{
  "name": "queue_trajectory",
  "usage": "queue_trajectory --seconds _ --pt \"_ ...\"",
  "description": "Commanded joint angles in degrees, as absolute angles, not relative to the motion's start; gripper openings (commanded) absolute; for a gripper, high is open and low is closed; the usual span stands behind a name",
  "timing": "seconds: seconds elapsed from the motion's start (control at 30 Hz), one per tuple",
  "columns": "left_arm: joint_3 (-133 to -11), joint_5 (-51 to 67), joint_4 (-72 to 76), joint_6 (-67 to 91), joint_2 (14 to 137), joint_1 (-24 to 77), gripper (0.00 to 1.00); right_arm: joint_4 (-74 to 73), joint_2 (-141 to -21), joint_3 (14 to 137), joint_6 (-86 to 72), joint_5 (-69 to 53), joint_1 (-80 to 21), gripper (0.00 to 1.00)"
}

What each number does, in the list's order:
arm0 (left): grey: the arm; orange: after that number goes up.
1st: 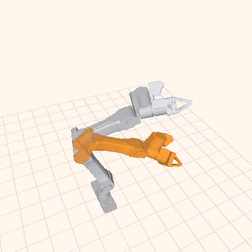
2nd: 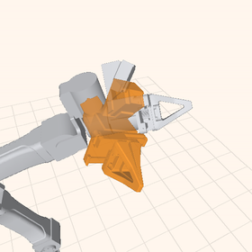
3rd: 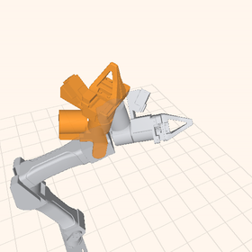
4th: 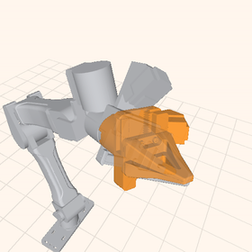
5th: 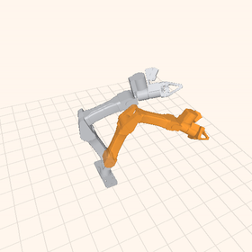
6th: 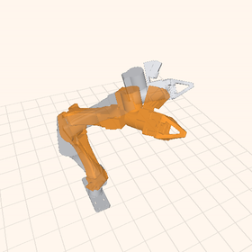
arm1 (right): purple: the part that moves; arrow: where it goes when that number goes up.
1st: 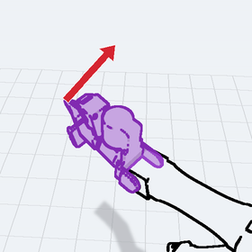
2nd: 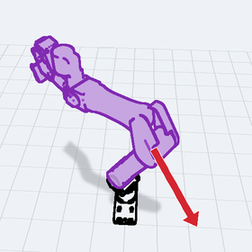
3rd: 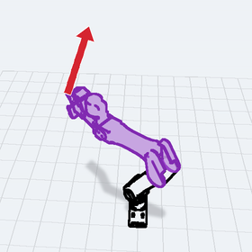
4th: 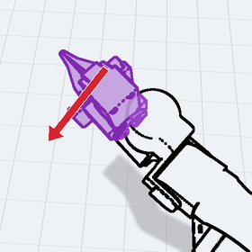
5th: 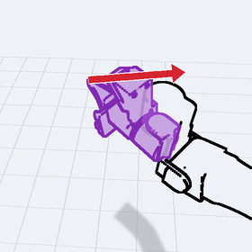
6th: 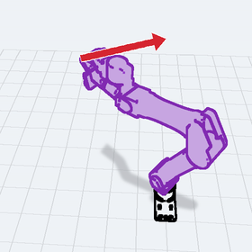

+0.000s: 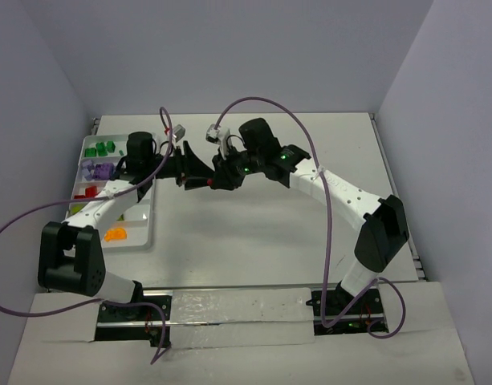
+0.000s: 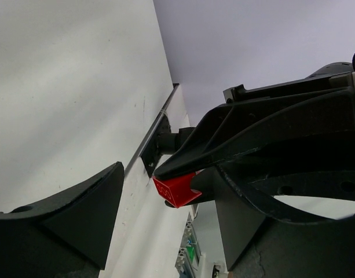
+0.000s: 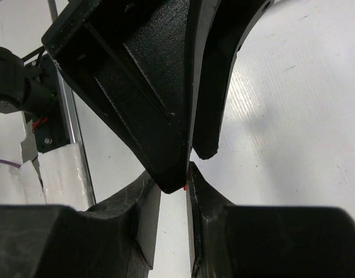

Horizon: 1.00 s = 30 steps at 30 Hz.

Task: Sort the legos into containers by color

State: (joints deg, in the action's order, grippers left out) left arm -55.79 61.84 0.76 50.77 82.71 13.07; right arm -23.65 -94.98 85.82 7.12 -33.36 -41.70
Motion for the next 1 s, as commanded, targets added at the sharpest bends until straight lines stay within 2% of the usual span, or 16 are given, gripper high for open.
queue_trajectory --seconds 0.0,0.17,0.4,0.53,0.7,0.8,0.97 --pt "-53.4 73.3 11.7 62.6 83.5 14.3 0.72 -16.7 -92.7 88.4 6.2 -26.5 -41.4 0.0" --pt "-50.7 75.9 26.2 75.6 83.7 14.3 0.76 -12.5 -93.1 87.7 3.6 -24.9 -41.3 0.0" --pt "-48.9 76.5 37.8 88.3 84.0 13.0 0.83 -4.2 -94.8 86.8 0.6 -24.0 -41.1 0.0" --pt "-46.5 75.7 50.5 97.5 84.6 11.1 0.81 -1.1 -94.7 85.1 0.1 -25.1 -41.0 0.0" --pt "-45.0 74.8 57.4 104.6 84.2 9.9 0.7 -0.2 -94.1 82.9 0.1 -24.5 -41.0 0.0" --pt "-44.2 74.2 61.6 107.7 83.8 9.8 0.54 1.5 -94.0 82.2 0.1 -24.2 -41.0 0.0" --pt "-43.4 74.0 62.1 108.5 83.7 9.3 0.41 1.9 -94.1 81.5 0.1 -23.0 -40.9 0.0"
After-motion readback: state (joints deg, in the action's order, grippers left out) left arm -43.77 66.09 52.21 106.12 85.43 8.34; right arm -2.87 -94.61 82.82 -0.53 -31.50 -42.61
